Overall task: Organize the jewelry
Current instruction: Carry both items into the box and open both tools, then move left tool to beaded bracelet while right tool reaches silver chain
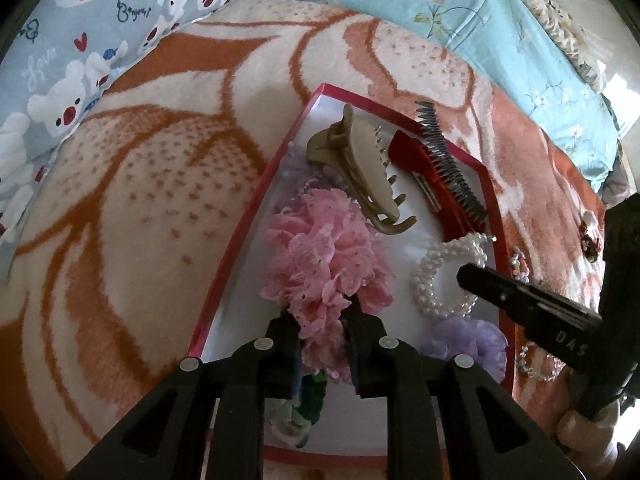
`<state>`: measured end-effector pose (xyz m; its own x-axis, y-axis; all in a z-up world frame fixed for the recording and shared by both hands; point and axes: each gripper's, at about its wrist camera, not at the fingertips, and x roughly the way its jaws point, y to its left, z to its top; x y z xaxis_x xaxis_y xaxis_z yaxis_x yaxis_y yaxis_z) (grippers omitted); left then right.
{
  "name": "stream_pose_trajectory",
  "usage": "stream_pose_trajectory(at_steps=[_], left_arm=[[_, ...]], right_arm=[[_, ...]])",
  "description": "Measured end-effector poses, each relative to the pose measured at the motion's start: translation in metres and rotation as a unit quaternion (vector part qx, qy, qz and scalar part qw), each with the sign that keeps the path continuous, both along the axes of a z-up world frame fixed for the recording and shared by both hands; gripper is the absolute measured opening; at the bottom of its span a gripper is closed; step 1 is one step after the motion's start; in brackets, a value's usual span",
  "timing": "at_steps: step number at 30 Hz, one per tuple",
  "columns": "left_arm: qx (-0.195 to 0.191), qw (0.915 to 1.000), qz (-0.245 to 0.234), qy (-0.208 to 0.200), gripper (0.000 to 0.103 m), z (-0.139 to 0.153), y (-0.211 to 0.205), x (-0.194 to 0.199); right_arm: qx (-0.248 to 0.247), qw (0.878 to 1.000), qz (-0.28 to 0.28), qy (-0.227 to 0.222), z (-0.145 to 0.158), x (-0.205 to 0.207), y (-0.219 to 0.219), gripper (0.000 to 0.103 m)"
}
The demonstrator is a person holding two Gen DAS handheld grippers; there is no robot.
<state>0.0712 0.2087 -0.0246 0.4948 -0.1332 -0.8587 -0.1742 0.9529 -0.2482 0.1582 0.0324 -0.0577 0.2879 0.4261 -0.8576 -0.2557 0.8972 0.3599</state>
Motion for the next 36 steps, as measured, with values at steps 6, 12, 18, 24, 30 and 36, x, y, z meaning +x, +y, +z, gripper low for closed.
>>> stream_pose_trajectory(at_steps=[6, 12, 18, 24, 30, 36], left_arm=[[0.01, 0.9999, -0.002, -0.002, 0.024, 0.002, -0.002, -0.001], [0.031, 0.9995, -0.001, -0.004, 0.053, 0.007, -0.007, -0.005], [0.038, 0.9993, -0.005, 0.0, 0.056, 0.009, -0.01, -0.008], [0.043, 0.9991, -0.002, -0.006, 0.07, 0.02, -0.009, -0.018], [0.037, 0.999, -0.008, -0.024, 0.071, 0.038, -0.015, -0.033], [0.022, 0.9984, -0.035, -0.039, 0.071, 0.054, -0.033, -0.048]], right_arm=[[0.001, 1.0, 0.002, 0.009, -0.005, -0.002, 0.0, 0.017], [0.013, 1.0, -0.003, 0.015, -0.002, -0.002, -0.005, 0.024], [0.022, 1.0, -0.004, 0.01, 0.008, -0.006, -0.009, 0.043], [0.034, 0.999, -0.013, -0.008, 0.031, -0.014, -0.022, 0.046], [0.031, 0.999, -0.016, -0.023, 0.051, -0.03, -0.044, 0.049], [0.018, 0.999, -0.033, -0.024, 0.06, -0.049, -0.077, 0.049]])
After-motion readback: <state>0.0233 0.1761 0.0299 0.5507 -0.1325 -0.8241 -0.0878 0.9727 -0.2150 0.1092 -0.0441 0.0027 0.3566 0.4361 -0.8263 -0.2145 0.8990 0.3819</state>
